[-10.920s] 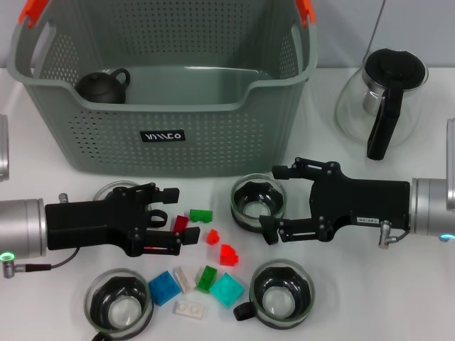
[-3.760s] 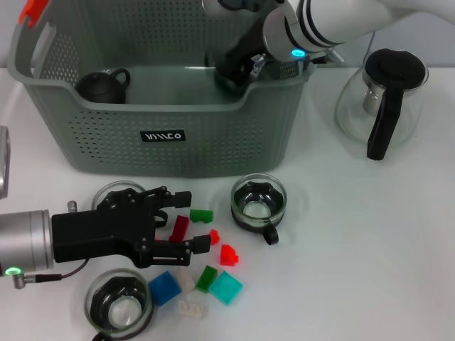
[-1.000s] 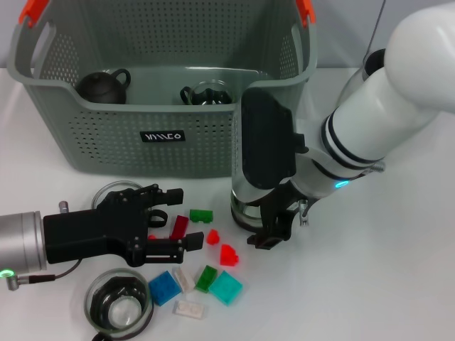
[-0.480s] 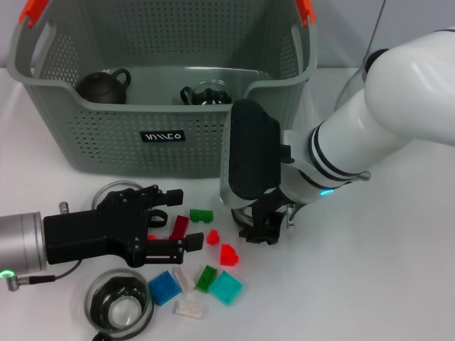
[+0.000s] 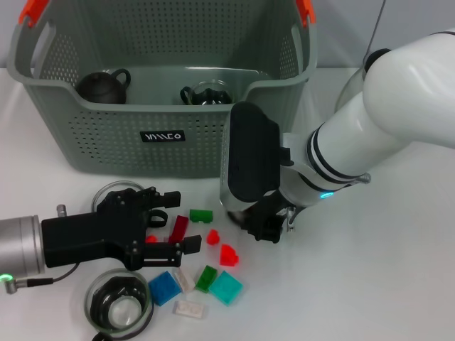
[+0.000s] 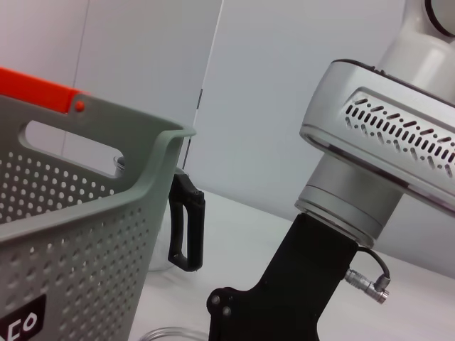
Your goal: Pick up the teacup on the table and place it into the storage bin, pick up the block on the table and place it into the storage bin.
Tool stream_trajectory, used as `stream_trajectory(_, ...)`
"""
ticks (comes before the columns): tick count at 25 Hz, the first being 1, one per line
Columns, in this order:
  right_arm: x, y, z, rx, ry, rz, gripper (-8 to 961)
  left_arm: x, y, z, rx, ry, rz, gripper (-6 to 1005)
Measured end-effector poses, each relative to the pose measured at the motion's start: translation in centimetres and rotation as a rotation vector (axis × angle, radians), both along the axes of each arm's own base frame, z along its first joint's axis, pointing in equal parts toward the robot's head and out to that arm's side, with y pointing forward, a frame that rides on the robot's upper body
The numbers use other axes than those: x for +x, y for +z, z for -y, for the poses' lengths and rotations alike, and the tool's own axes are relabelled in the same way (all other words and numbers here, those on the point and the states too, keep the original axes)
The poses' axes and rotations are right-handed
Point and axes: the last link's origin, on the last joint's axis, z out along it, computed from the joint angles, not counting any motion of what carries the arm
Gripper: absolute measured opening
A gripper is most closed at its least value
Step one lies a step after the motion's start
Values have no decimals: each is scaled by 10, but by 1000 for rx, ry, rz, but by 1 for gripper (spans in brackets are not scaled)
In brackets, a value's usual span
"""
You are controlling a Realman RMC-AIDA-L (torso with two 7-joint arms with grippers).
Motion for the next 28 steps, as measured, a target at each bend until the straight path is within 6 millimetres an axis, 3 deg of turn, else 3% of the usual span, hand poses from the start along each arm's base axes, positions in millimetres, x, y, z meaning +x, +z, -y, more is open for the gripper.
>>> stream_trajectory(6, -3, 2, 4, -19, -4, -6, 110, 0, 1, 2, -1, -1, 4, 933)
stream_trajectory(11, -11, 18, 14, -53, -27, -25, 54, -2, 2, 4, 1, 3, 6, 933)
stream_trajectory(17, -29, 82, 28, -47, -54, -62, 53, -1, 3, 5, 2, 0, 16, 933)
stream_trajectory(23, -91, 155, 51, -106, -23, -310, 52, 1, 2, 4, 5, -3, 26, 933)
stream_trajectory(26, -121, 180, 34, -40, -30, -495, 52, 2, 2, 3, 6, -7, 31, 933)
stream_trajectory(28, -131, 185, 15, 33, -49, -585, 52, 3, 2, 3, 6, -9, 33, 933)
